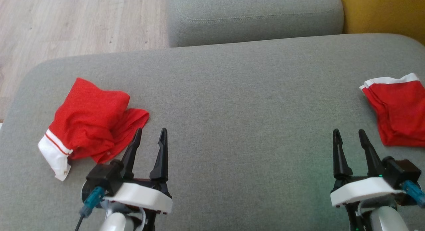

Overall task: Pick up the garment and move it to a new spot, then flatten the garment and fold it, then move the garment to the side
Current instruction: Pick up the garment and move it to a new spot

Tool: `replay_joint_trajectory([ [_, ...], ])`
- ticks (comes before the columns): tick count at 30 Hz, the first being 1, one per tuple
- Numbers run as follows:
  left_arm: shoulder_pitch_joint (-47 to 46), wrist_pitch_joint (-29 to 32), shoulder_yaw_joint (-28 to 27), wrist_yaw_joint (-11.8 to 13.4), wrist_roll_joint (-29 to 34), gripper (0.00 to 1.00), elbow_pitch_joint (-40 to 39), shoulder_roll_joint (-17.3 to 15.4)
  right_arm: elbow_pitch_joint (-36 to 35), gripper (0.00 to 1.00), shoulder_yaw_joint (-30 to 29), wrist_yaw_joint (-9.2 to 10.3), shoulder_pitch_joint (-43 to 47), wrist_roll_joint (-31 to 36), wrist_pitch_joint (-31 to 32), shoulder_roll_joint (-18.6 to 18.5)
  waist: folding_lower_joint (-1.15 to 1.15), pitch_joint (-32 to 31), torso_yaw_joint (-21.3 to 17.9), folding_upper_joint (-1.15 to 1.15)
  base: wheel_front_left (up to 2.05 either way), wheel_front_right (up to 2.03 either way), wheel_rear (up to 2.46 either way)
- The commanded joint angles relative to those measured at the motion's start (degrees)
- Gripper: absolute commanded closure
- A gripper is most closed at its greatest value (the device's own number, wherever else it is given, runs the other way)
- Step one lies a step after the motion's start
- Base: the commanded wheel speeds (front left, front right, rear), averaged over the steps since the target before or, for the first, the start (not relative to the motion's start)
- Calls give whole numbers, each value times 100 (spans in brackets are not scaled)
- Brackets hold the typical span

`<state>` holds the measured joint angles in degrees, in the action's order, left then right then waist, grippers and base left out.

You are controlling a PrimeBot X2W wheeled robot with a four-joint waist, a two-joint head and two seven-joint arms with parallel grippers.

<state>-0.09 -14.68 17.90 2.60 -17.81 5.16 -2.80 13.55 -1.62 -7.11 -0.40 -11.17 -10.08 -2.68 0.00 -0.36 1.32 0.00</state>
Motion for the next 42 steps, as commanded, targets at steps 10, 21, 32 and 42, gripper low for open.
replay_joint_trajectory([
  [10, -287, -32, -174, 45, -11, 0, -155, -8, -146, 0, 322, -37, -121, 39, 46, -21, 0, -5, 504, 0, 0, 0, 0],
  [21, -284, -32, -382, 12, 135, 0, -87, -8, -83, 0, 644, -37, -18, -35, 109, -20, 0, -81, 1593, 0, 0, 0, 0],
  [32, -206, -32, -615, 11, 249, 0, -9, -8, 15, 0, 895, -37, -28, -163, 126, -20, 0, -110, 2276, 0, 0, 0, 0],
  [42, -224, -32, -701, 83, 280, 0, -18, -8, 17, 0, 814, -37, -111, -71, 174, -20, 0, 86, 2259, 0, 0, 0, 0],
])
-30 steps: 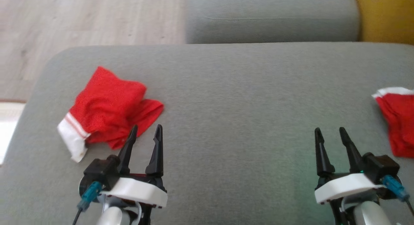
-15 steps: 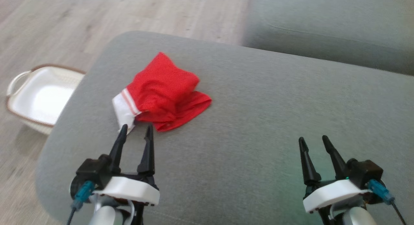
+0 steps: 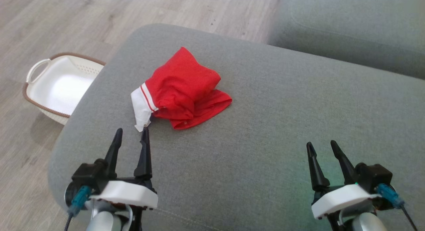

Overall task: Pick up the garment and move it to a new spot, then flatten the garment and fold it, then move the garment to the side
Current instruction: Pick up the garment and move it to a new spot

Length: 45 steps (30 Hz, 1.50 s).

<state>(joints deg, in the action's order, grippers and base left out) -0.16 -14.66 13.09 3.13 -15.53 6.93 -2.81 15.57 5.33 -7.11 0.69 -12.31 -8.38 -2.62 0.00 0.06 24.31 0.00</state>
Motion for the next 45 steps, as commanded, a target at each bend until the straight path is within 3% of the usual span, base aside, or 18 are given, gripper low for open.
replay_joint_trajectory([
  [1, -238, -34, -237, 44, 56, 0, -187, -7, -202, 0, 102, -37, -231, 57, 16, -26, 0, 83, -68, 0, 0, 0, 0],
  [8, -603, -34, -445, 63, 248, 0, 288, -7, -371, 0, -77, -37, -401, 225, 129, -26, 0, 533, -331, 0, 0, 0, 0],
  [20, -2241, 77, -518, -58, 613, 0, 2862, -444, -845, 0, -266, -37, -743, 577, 389, -26, 0, 1461, -755, 0, 0, 0, 0],
  [31, -3327, -15, -629, 13, 636, 0, 4350, -751, -1058, 0, -374, -37, -880, 727, 505, -26, 0, 1844, -953, 0, 0, 0, 0],
  [32, -3390, -20, -639, 23, 633, 31, 4423, -766, -1059, 0, -381, -37, -886, 732, 508, -26, 0, 1850, -962, 0, 0, 0, 0],
  [33, -3390, -20, -639, 23, 633, 31, 4423, -766, -1059, 0, -381, -37, -886, 732, 508, -26, 0, 1850, -962, 0, 0, 0, 0],
  [34, -3449, -24, -657, 51, 629, 100, 4463, -775, -1058, 0, -387, -37, -891, 734, 509, -26, 0, 1849, -972, 0, 0, 0, 0],
  [40, -3452, -32, -747, 147, 728, 100, 3659, -827, -962, 0, -399, -37, -866, 646, 455, -26, 0, 1664, -1028, 0, 0, 0, 0],
  [44, -3231, -32, -848, 160, 829, 100, 2596, -849, -857, 0, -393, -37, -852, 550, 372, -26, 0, 1467, -1083, 0, 0, 0, 0],
  [45, -3130, -33, -912, 182, 890, 100, 2005, -845, -794, 0, -376, -37, -842, 500, 329, -26, 0, 1361, -1115, 0, 0, 0, 0],
])
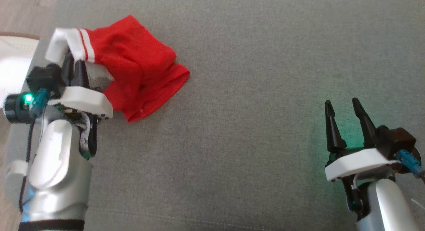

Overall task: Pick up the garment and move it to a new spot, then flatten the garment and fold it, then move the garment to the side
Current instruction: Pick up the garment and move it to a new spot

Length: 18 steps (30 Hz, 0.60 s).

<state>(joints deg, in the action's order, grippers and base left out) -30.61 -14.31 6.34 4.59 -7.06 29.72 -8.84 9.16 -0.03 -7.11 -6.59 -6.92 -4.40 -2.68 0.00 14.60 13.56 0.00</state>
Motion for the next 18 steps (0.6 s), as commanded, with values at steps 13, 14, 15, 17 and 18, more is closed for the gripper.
replay_joint_trajectory([
  [13, -22, -68, -11, -247, 432, 100, -3086, -138, 328, 0, 294, -37, -45, -479, -458, -20, 0, -691, -528, 0, 0, 0, 0],
  [14, -67, -68, 24, -261, 452, 100, -3153, -137, 367, 0, 312, -37, -48, -511, -489, -20, 0, -719, -587, 0, 0, 0, 0],
  [15, -113, -68, 61, -274, 466, 100, -3199, -131, 406, 0, 326, -37, -49, -541, -520, -20, 0, -743, -640, 0, 0, 0, 0],
  [17, -229, -68, 146, -313, 478, 100, -3321, -109, 487, 0, 365, -37, -62, -601, -579, -20, 0, -794, -763, 0, 0, 0, 0],
  [18, -283, -42, 196, -329, 484, 100, -3380, -88, 525, 0, 382, -37, -71, -626, -607, -20, 0, -818, -826, 0, 0, 0, 0],
])
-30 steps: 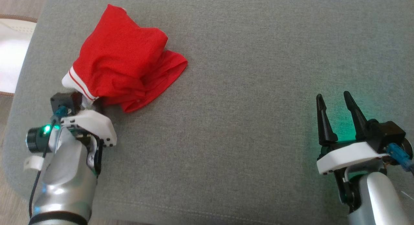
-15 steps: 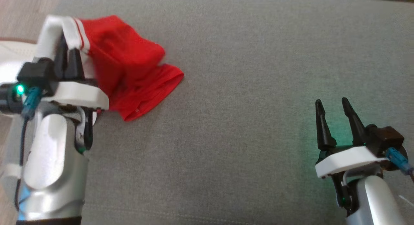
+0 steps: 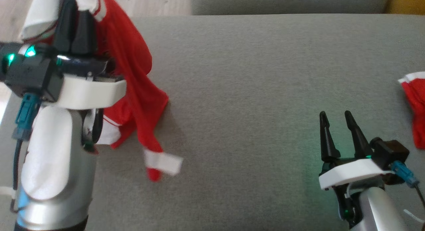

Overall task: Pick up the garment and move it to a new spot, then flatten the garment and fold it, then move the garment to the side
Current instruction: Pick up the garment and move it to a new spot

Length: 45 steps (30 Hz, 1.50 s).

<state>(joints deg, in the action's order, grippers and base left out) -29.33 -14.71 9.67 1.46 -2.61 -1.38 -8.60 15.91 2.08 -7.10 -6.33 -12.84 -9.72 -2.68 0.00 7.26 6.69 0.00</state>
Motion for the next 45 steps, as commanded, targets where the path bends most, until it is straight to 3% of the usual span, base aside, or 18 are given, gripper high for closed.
replay_joint_trajectory([
  [1, -465, 48, -82, -30, 44, 100, -329, -85, -114, 0, 188, -39, -107, -58, -101, -20, 0, -108, -199, 0, 0, 0, 0],
  [6, -779, 307, 298, -109, 90, 100, -703, 126, 35, 0, 197, -39, -139, -128, -206, -20, 0, -261, -475, 0, 0, 0, 0],
  [12, -1046, 562, 603, 27, 52, 100, -1144, 372, 134, 0, 178, -39, -147, -138, -259, -20, 0, -414, -693, 0, 0, 0, 0],
  [17, -1163, 956, 873, 387, 6, 100, -1644, 506, 121, 0, 177, -39, -147, -142, -267, -20, 0, -444, -917, 0, 0, 0, 0],
  [23, -1207, 1240, 1084, 570, 28, 100, -1712, 533, 14, 0, 251, -39, -218, -170, -253, -20, 0, -228, -1268, 0, 0, 0, 0],
  [31, -1562, 1189, 1094, 507, 111, 100, -406, 412, -206, 0, 726, -39, -513, -483, -288, -20, 0, 341, -2016, 0, 0, 0, 0],
  [41, -2748, 847, 1059, 209, 283, 100, 2628, 74, -207, 0, 1616, -39, -859, -997, -449, -20, 0, 981, -2925, 0, 0, 0, 0],
  [42, -2889, 872, 1095, 142, 296, 0, 2974, 65, -187, 0, 1664, -39, -876, -1026, -463, -20, 0, 1011, -2960, 0, 0, 0, 0],
  [45, -3308, 759, 1208, 14, 401, 0, 3834, 7, -137, 0, 1743, -39, -934, -1098, -494, -20, 0, 1098, -3014, 0, 0, 0, 0],
])
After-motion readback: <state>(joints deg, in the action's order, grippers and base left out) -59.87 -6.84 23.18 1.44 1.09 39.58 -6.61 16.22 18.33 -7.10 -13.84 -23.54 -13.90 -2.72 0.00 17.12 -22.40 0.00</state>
